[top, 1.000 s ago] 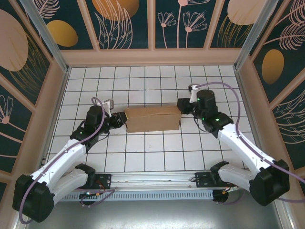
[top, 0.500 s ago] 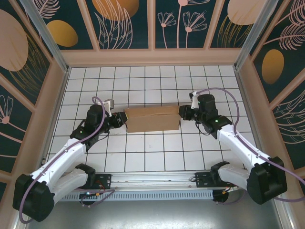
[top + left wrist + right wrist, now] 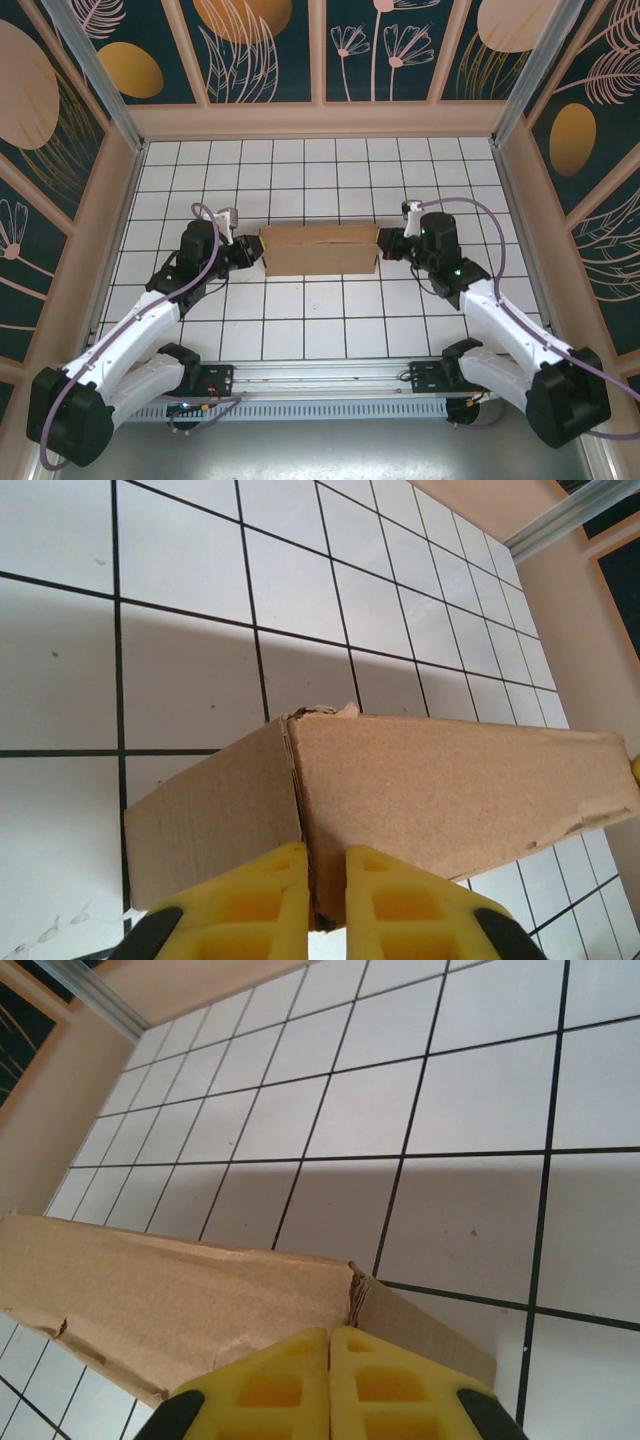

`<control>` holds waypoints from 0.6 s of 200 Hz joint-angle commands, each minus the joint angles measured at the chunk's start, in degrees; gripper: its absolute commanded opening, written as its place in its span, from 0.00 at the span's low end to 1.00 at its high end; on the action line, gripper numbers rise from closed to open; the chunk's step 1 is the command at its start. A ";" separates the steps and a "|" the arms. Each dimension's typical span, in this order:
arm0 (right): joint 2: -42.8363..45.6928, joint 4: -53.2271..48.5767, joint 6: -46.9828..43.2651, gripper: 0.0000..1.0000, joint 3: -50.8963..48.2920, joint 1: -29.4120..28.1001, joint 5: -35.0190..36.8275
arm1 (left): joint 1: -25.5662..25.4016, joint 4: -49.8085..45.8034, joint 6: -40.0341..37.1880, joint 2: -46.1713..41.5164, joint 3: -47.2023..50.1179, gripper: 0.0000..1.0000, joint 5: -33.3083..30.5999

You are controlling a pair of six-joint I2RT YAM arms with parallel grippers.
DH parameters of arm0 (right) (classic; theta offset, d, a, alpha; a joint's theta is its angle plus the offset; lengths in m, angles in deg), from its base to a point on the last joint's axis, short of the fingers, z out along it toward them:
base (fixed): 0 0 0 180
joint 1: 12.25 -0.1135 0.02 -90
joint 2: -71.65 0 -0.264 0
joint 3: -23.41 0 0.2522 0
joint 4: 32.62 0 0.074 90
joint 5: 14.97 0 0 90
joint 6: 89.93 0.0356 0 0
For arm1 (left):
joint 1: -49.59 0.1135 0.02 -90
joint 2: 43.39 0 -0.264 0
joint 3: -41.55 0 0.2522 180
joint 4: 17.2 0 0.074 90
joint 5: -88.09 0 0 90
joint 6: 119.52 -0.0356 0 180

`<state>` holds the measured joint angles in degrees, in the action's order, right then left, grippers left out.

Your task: Fold the paper box

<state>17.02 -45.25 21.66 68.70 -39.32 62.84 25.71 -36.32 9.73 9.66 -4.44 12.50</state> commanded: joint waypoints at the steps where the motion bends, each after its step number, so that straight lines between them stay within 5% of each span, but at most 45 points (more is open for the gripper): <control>1: 4.55 0.71 -1.91 0.06 -4.85 -9.34 7.04 | -0.93 -6.37 3.13 -4.66 4.06 0.06 -1.24; 75: 10.89 2.70 4.62 0.00 -12.35 -29.58 31.90 | -10.54 -7.64 12.05 -11.28 13.21 0.00 -5.45; 120: 9.12 3.75 8.71 0.00 -12.55 -39.15 38.84 | -12.22 -10.49 12.79 -13.59 12.83 0.00 -5.27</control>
<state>28.73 -40.95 26.33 57.73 -72.10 106.01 16.58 -35.69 20.55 -5.42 5.75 -1.33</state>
